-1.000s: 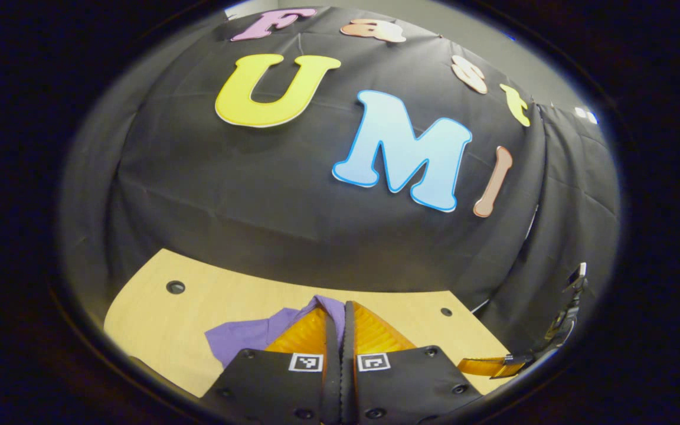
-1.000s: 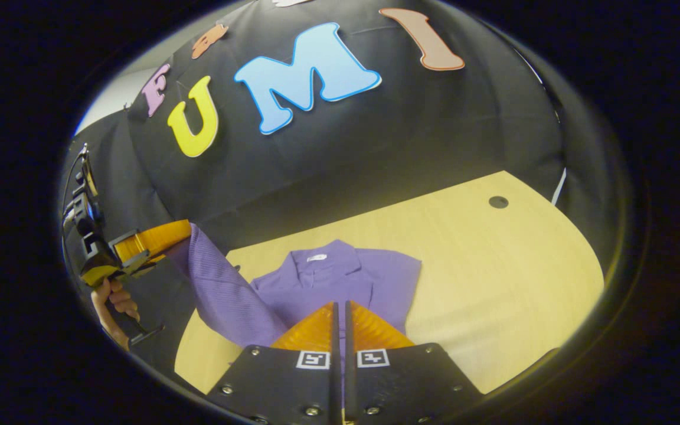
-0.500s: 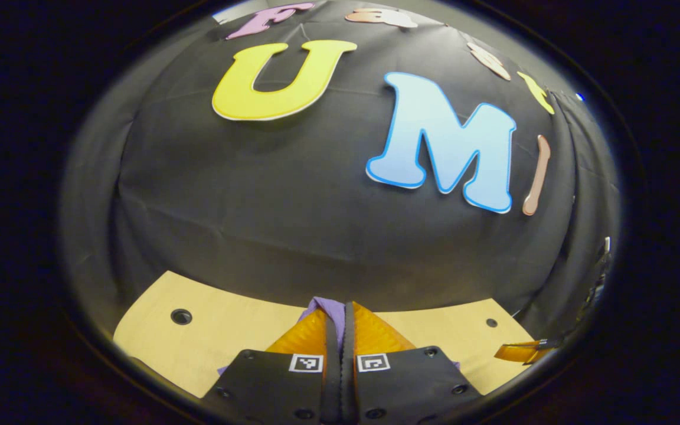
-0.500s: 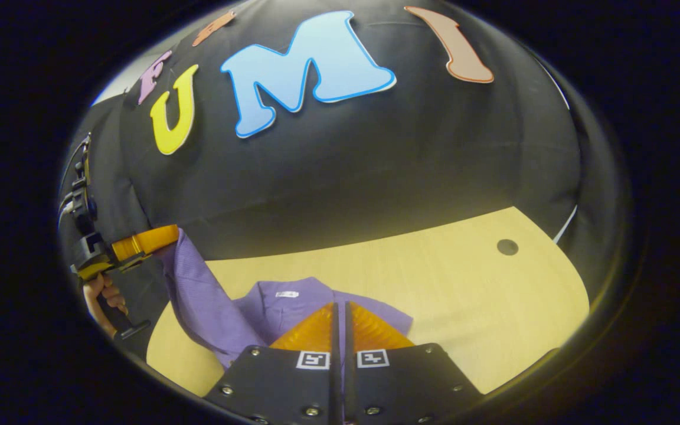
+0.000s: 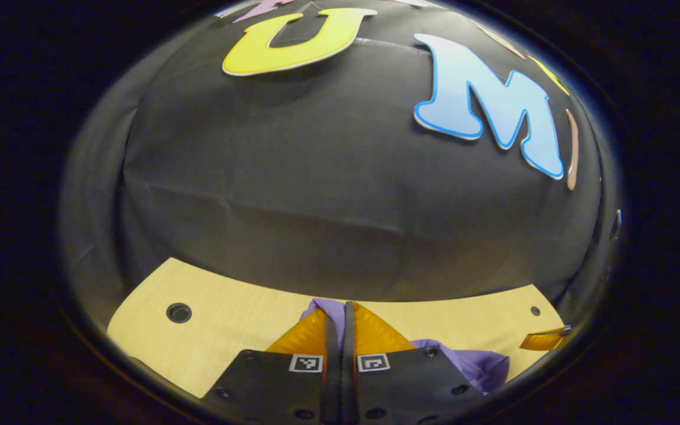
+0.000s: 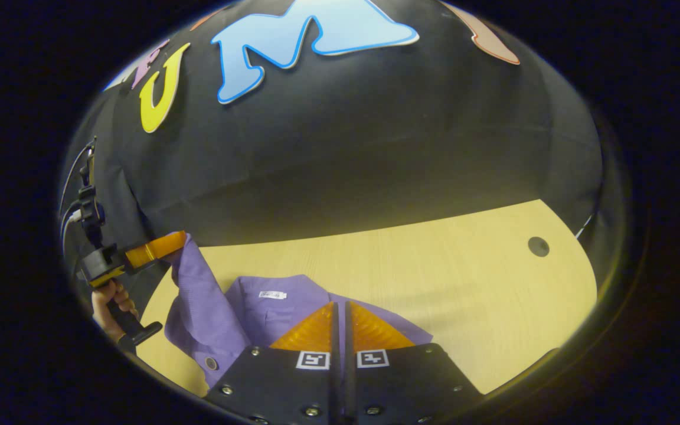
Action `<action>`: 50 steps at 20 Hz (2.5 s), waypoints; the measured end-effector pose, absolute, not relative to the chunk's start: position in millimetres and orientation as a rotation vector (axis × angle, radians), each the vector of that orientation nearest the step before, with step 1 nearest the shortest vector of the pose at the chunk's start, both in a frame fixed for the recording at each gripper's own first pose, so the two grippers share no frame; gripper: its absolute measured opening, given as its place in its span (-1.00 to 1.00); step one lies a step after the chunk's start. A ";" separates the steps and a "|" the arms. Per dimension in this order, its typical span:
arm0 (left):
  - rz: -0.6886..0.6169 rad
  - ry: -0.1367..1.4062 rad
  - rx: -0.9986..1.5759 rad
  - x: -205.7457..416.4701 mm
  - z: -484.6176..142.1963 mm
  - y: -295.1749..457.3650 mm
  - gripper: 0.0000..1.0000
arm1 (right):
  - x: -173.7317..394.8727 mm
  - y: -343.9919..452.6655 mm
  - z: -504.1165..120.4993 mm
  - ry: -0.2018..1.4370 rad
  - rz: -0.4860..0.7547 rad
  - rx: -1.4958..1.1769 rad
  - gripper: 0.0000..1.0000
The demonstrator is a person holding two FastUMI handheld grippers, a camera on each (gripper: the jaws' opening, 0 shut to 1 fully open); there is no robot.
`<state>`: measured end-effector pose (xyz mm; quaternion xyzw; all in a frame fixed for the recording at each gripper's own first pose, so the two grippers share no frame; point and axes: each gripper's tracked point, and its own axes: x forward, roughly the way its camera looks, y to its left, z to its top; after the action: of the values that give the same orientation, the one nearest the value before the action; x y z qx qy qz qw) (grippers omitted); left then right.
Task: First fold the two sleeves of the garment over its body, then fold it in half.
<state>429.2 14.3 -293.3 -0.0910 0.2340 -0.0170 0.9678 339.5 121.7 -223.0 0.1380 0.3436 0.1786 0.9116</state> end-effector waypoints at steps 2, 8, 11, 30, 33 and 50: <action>-0.018 0.502 -0.184 430.8 -315.2 18.6 -0.85 | 341.4 123.2 -230.2 0.722 0.374 0.274 -0.96; 0.011 0.578 -0.191 426.5 -352.1 18.0 -0.65 | 354.8 115.4 -239.1 0.721 0.345 0.237 -0.96; 0.021 0.587 -0.206 421.3 -347.6 17.7 0.07 | 360.2 108.8 -232.6 0.694 0.317 0.215 -0.96; -0.012 0.268 -0.147 294.5 -137.9 61.5 0.90 | 261.0 112.0 -33.7 0.283 0.259 0.054 0.71; -0.049 0.215 -0.126 260.4 -106.1 60.0 0.92 | 222.8 111.4 -11.1 0.249 0.244 0.053 0.62; -0.027 0.053 -0.126 122.6 -13.6 42.1 0.90 | 131.5 111.5 45.3 0.083 0.331 -0.121 0.64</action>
<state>122.6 42.1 -13.6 -0.0627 0.0264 -0.0133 0.9976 131.5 111.5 45.3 -0.0600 0.0414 0.1647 0.9837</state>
